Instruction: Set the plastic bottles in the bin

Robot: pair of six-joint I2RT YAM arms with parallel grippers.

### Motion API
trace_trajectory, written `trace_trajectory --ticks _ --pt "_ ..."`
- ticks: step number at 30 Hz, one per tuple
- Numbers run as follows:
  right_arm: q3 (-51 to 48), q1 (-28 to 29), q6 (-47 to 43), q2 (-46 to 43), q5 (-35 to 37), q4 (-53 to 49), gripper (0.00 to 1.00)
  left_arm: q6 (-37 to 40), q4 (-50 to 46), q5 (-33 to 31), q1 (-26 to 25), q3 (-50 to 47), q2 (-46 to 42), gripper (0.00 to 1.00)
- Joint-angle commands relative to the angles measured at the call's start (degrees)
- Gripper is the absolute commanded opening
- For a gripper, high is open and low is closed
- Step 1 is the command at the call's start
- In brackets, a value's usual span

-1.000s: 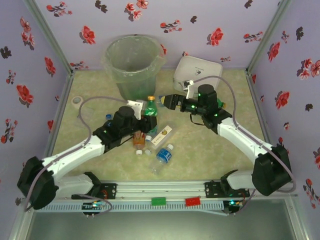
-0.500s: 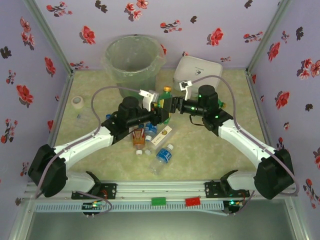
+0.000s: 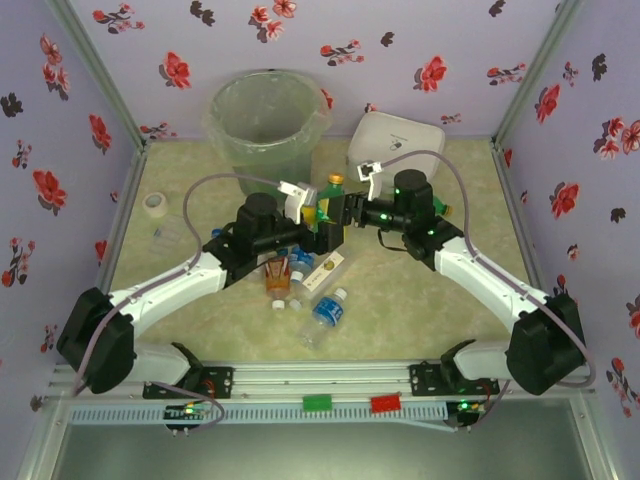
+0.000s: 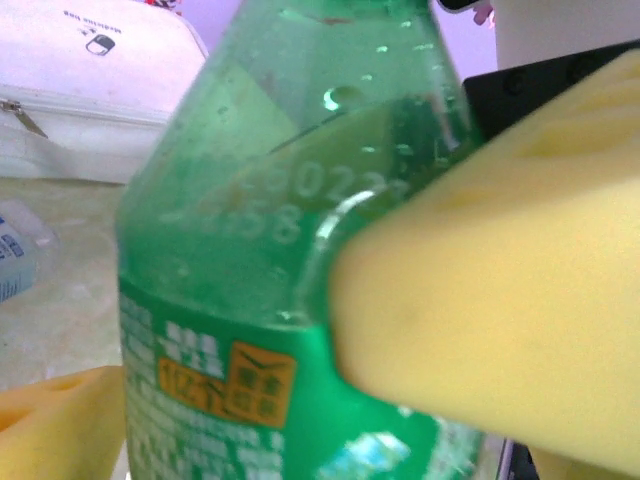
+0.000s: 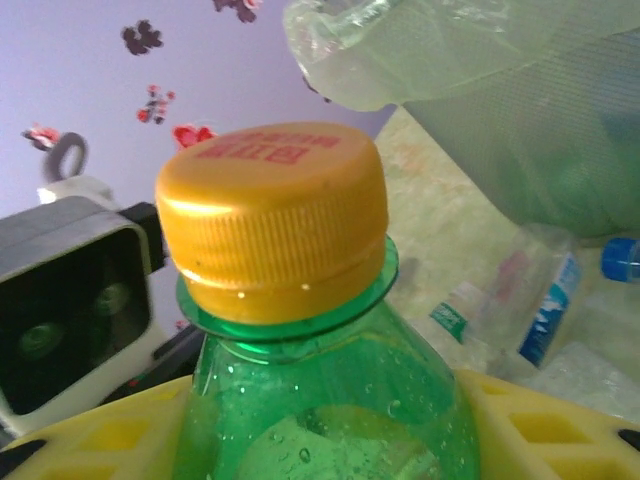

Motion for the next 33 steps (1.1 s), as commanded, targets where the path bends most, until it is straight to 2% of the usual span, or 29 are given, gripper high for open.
trace_trajectory --ticks 1,4,7,9,11,15,18,27,33 --pt "5.3 -0.3 -5.6 1.1 6.1 -6.7 0.42 -2.1 1.9 -1.3 1.4 -3.5 -4.0 1.00" --pt "11.2 -0.8 -8.3 3.1 9.6 -10.4 0.42 -4.1 0.6 -5.6 3.6 -8.3 -8.2 1.00" --pt "18.2 -1.0 -9.4 6.5 12.4 -11.6 0.42 -6.6 -3.3 -13.5 6.9 -13.0 -13.8 1.00" --pt "23.6 -1.0 -9.4 10.0 13.9 -11.2 0.42 -9.0 -6.3 -18.6 10.1 -16.0 -17.8 1.00" --pt "29.3 -1.0 -8.9 13.8 15.2 -11.4 0.42 -11.3 -9.2 -21.0 13.5 -18.1 -21.2 1.00" --pt "42.4 -1.0 -7.6 23.5 14.8 -11.5 0.42 -13.7 -13.1 -21.3 20.3 -21.6 -27.0 1.00" --pt "51.9 -1.0 -6.1 30.2 15.3 -10.8 0.42 -14.4 -15.4 -21.0 23.4 -23.1 -30.4 1.00" --pt "73.0 -0.1 -4.0 48.6 12.3 -6.2 0.42 -13.5 -20.1 -20.2 25.9 -25.5 -35.5 1.00" --pt "78.3 1.7 -6.9 54.8 14.7 -6.3 0.46 -12.1 -24.1 -19.8 26.8 -24.3 -36.1 1.00"
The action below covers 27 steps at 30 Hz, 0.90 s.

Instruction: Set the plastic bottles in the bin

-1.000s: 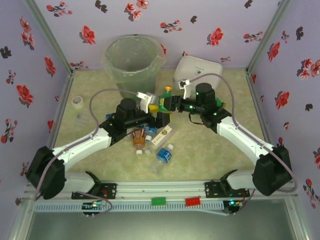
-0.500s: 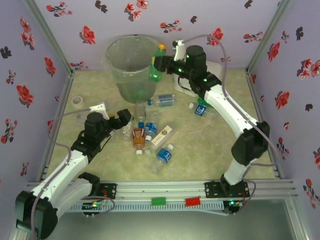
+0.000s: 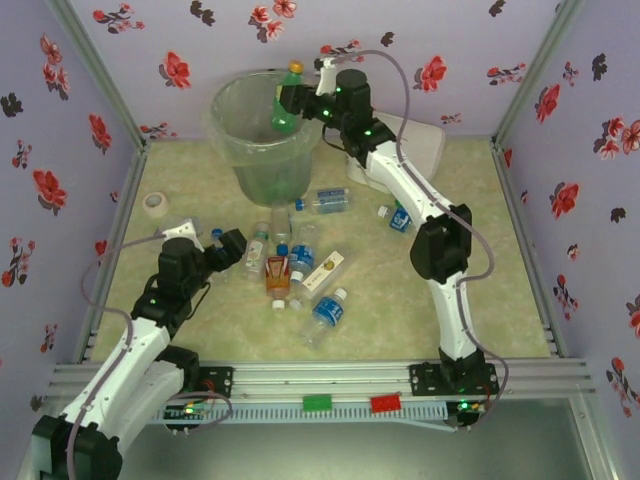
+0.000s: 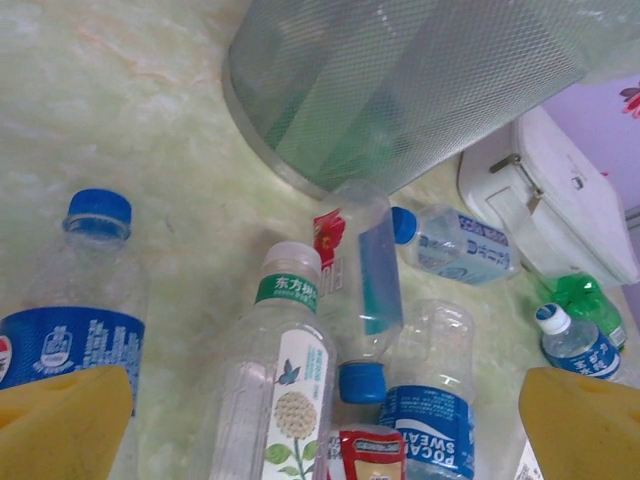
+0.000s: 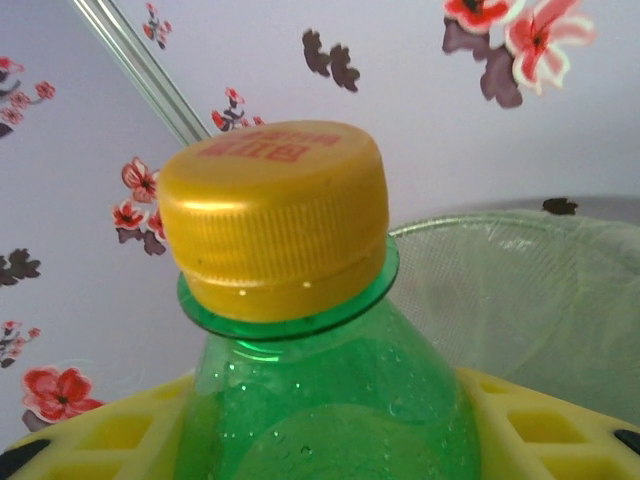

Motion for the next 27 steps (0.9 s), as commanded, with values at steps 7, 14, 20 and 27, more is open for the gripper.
trace_trajectory --ticks 7,14,20,27 --pt "4.8 2.3 -3.5 3.4 4.3 1.8 0.76 1.8 -5.6 0.0 2.3 2.0 -1.5 1.00" --pt "5.6 2.4 -3.6 0.3 3.4 0.7 1.00 1.9 -9.8 -1.0 4.0 3.7 -0.5 1.00" --pt "-3.0 2.5 -5.7 -9.6 3.3 -1.9 1.00 1.3 -13.2 -4.7 5.3 4.5 0.6 1.00" --pt "-23.9 2.5 -8.4 -25.9 9.2 -4.7 1.00 1.9 -15.7 -7.1 6.3 6.4 5.7 1.00"
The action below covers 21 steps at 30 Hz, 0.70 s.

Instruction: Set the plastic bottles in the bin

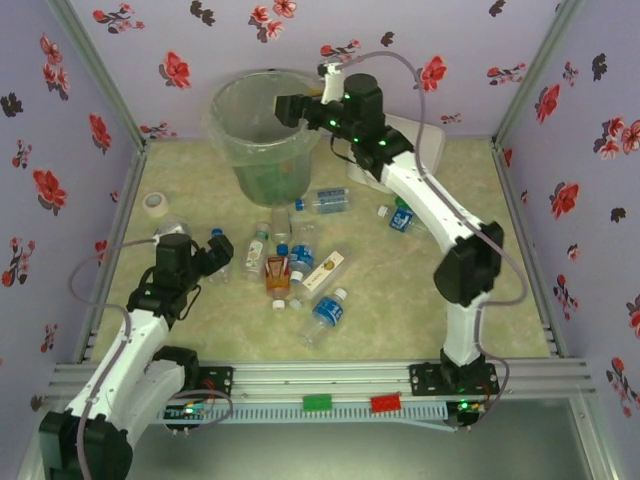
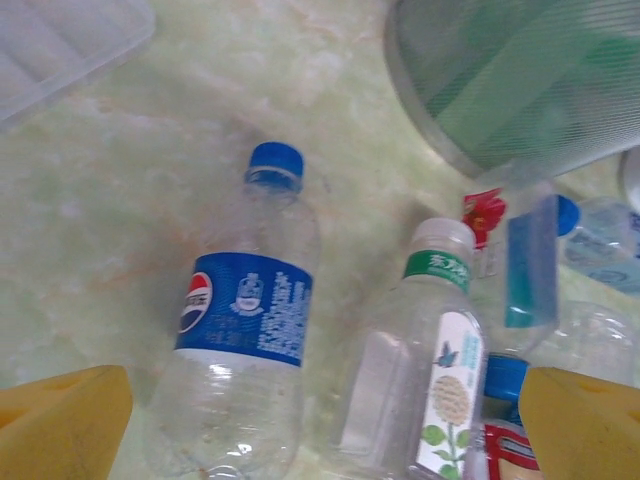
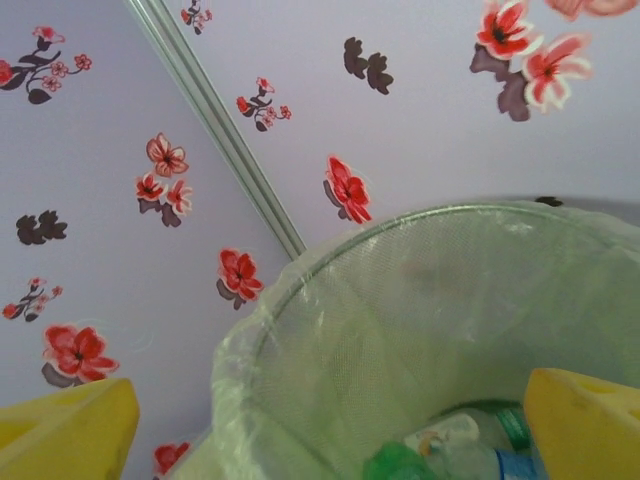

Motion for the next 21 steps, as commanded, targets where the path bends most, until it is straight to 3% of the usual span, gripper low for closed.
trace_trajectory --ticks 1,13,21 --pt "-8.8 0.0 -2.5 -8.2 5.0 -1.4 1.00 0.7 -2.5 -2.5 0.8 2.6 2.6 1.00" --pt "-40.5 0.0 -0.9 -28.7 16.4 -9.9 1.00 -0.3 -4.7 -1.2 0.8 4.2 12.3 1.00" --pt "-50.5 -0.2 1.5 -33.9 28.5 -15.1 1.00 1.7 -3.5 -1.1 0.8 6.7 19.8 0.99"
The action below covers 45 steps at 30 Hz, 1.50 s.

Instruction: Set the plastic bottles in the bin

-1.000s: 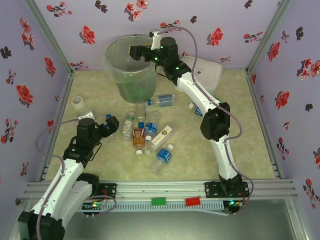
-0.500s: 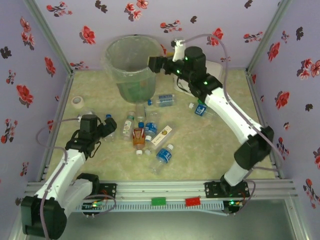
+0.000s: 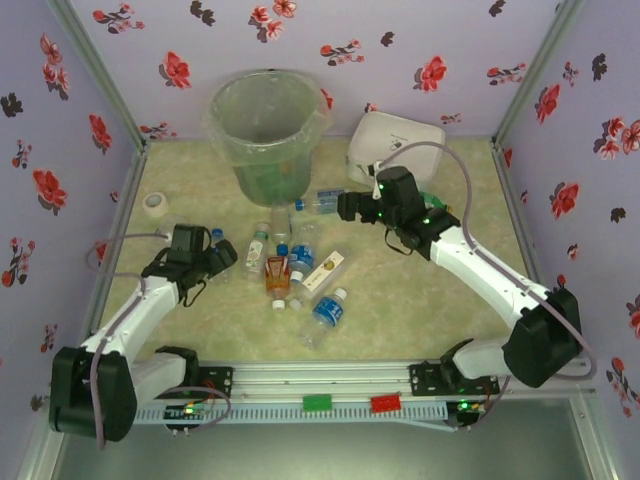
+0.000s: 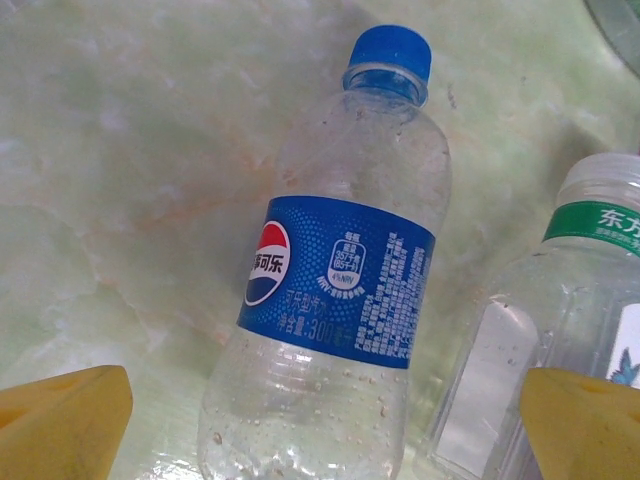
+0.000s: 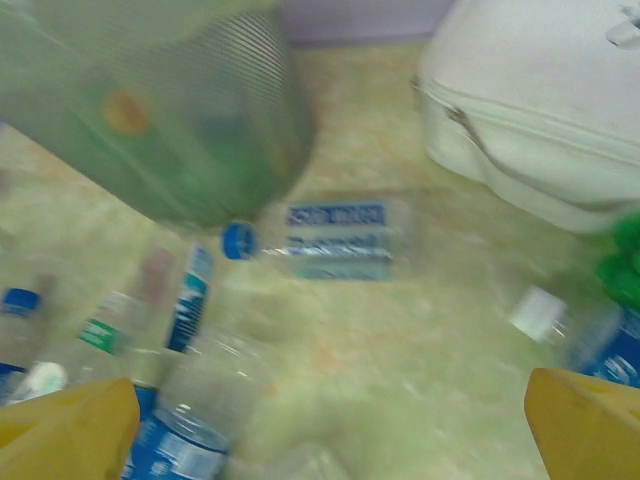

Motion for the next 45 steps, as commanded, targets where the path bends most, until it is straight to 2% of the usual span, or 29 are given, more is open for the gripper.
trace_trajectory --ticks 1,4,16,22,27,32,37,45 --pt "-1.6 -0.3 2.4 -2.7 9.4 -2.4 1.00 2.0 -0.5 -0.4 0.4 3.2 3.8 1.00" --pt "-2.4 -0.8 3.7 -3.5 12.6 -2.9 1.00 3.2 -2.4 -1.2 0.4 6.4 8.0 1.00" --pt "-5.2 -3.4 5.0 -4.9 10.9 -1.6 1.00 5.4 -3.2 -2.0 -0.3 9.9 19.1 0.99" --pt "-5.5 -3.6 5.3 -4.7 8.9 0.1 1.00 6.3 -1.7 -1.9 -0.6 9.1 20.7 0.80" --pt "-6.0 -3.6 5.3 -4.9 6.5 1.5 1.00 7.0 -0.8 -2.2 -0.6 8.6 20.7 0.60" --pt "-6.2 -3.6 5.6 -4.9 6.3 1.4 1.00 7.4 -0.7 -3.6 -0.5 7.9 18.9 0.48" --pt "-6.9 -3.8 5.6 -4.7 6.1 2.1 1.00 7.7 -2.0 -6.3 -0.6 7.3 13.2 0.40" --pt "-6.0 -4.8 6.1 -3.0 3.8 1.7 1.00 9.7 -2.2 -6.5 -0.5 12.0 -2.8 0.28"
